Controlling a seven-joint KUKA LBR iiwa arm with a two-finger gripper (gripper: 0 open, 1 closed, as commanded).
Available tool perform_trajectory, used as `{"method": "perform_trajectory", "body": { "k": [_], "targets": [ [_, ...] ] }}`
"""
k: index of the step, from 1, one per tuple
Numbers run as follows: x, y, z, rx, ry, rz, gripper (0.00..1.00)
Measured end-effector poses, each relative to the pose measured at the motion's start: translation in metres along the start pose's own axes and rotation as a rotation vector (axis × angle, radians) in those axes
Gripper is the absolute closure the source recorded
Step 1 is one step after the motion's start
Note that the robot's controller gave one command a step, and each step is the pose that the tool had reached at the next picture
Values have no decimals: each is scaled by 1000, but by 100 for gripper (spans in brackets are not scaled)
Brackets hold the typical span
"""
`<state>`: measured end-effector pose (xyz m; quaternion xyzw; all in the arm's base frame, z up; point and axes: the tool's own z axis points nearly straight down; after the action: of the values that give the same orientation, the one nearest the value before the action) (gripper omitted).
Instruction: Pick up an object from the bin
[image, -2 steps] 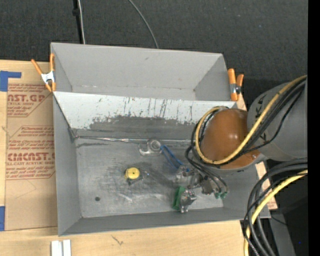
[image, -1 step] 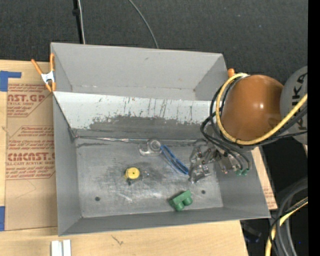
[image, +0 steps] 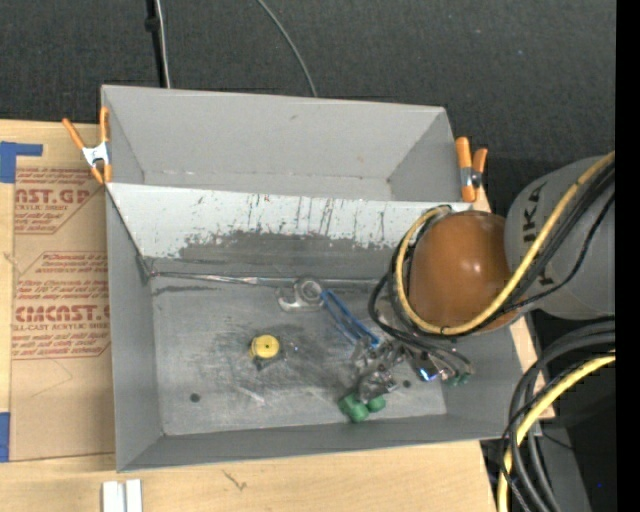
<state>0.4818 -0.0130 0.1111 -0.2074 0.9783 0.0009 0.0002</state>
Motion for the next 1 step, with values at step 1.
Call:
{"method": "perform_trajectory", "body": {
  "k": [1],
  "targets": [
    [0, 0, -1, 0, 1, 1, 0]
  ]
}}
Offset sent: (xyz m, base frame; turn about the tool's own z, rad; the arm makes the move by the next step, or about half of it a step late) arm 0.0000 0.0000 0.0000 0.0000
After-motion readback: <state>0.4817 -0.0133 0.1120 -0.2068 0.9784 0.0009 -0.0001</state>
